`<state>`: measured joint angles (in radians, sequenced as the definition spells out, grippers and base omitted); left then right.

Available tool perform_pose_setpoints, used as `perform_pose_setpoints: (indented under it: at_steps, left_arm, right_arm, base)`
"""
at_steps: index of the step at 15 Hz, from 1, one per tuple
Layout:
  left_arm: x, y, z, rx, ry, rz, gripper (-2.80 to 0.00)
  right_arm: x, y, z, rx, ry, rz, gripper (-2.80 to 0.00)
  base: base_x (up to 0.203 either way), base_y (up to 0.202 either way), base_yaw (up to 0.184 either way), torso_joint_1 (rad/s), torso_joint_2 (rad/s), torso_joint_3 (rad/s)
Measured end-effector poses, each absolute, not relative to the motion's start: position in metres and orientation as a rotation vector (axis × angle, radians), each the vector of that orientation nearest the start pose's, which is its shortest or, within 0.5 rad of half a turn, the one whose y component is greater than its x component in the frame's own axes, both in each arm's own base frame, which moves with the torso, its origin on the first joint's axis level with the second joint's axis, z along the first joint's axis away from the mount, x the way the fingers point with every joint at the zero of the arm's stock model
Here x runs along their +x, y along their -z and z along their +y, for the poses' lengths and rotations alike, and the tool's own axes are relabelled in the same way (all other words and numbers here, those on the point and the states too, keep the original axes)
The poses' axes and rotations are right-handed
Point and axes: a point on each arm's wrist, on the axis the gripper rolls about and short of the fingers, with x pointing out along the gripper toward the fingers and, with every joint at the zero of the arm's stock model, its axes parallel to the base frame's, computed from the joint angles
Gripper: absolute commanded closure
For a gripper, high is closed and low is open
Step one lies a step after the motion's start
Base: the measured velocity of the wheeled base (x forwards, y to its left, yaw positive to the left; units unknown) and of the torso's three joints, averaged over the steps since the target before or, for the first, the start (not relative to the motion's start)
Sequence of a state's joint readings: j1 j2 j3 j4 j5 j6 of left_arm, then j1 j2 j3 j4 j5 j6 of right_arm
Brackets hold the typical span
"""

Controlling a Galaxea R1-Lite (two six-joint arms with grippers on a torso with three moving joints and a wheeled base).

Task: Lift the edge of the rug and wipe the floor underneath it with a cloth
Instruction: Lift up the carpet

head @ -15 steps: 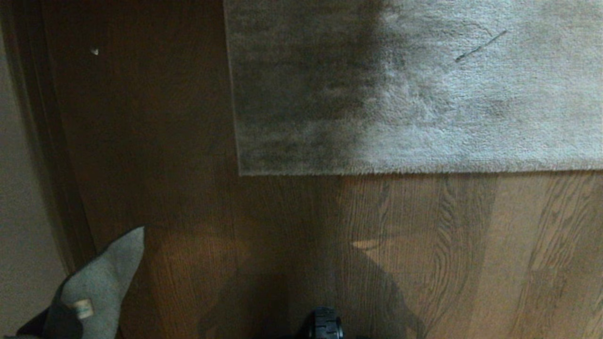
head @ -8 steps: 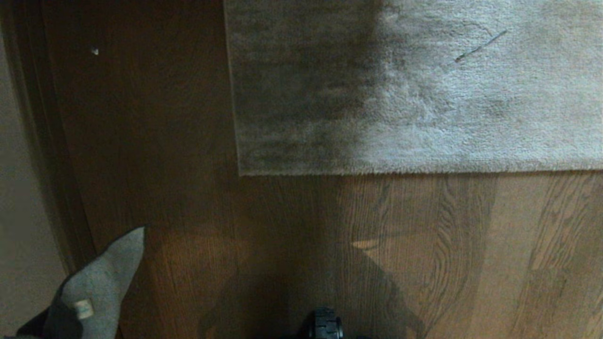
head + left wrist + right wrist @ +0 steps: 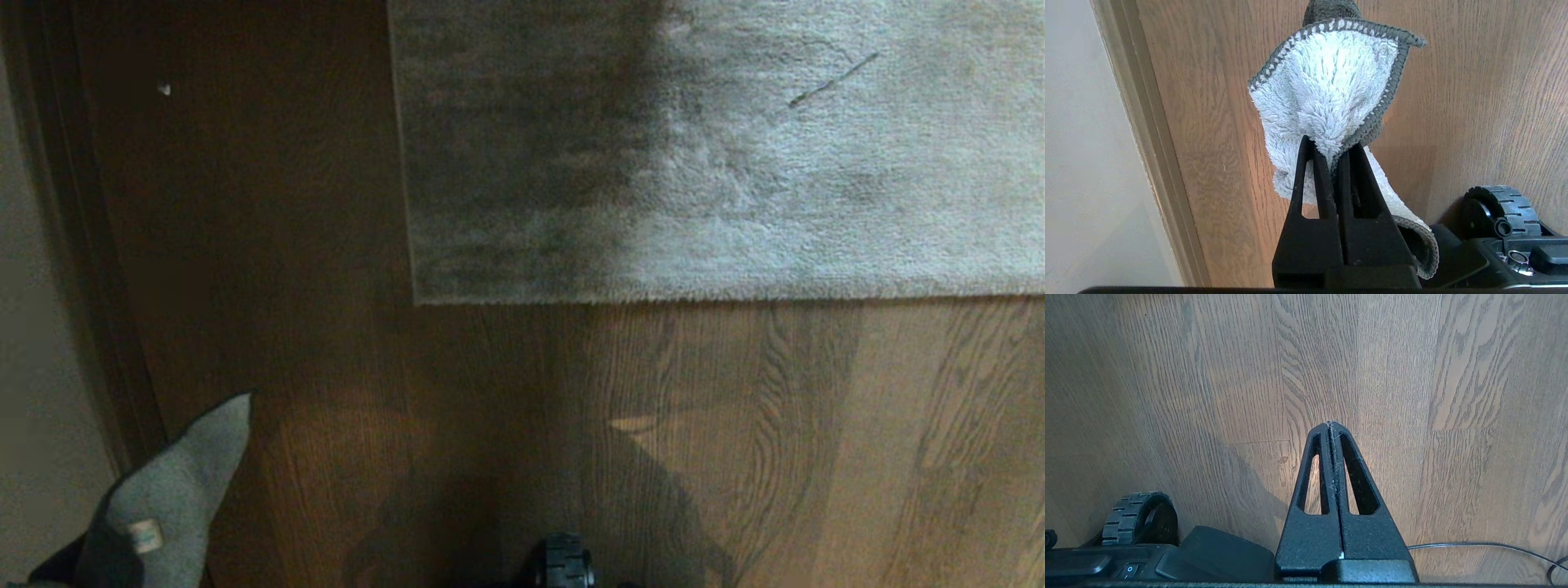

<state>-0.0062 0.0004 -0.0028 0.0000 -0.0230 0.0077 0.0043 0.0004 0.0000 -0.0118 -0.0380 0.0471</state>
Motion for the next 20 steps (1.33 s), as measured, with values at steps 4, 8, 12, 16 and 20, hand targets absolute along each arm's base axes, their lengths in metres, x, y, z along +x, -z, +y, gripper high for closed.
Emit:
perform_pose_setpoints:
  at_steps: [4,8,12,16,20]
  left_arm:
    - [-0.023,-0.076,0.0,0.008,0.029,-0.002,0.0]
    - [-0.023,-0.076,0.0,0.008,0.029,-0.002,0.0]
    - [-0.023,-0.076,0.0,0.007,0.029,-0.002,0.0]
    - [-0.023,-0.076,0.0,0.008,0.029,-0.002,0.0]
    - [-0.023,-0.076,0.0,0.008,0.029,-0.002,0.0]
  right_arm:
    - [-0.023,-0.077,-0.001,0.048,0.034,-0.012,0.0]
    - [-0.023,-0.077,-0.001,0.048,0.034,-0.012,0.0]
    - [-0.023,-0.076,-0.001,0.045,0.034,-0.01,0.0]
    - [-0.023,-0.077,-0.001,0.015,0.032,-0.014,0.0]
    - [-0.025,-0.087,0.0,0.023,-0.003,-0.084,0.0]
  base:
    - [0.0,0.0,0.0,0.0,0.0,0.0]
    - [0.0,0.0,0.0,0.0,0.0,0.0]
    - [0.0,0.0,0.0,0.0,0.0,0.0]
    - [0.0,0.0,0.0,0.0,0.0,0.0]
    - [0.0,0.0,0.0,0.0,0.0,0.0]
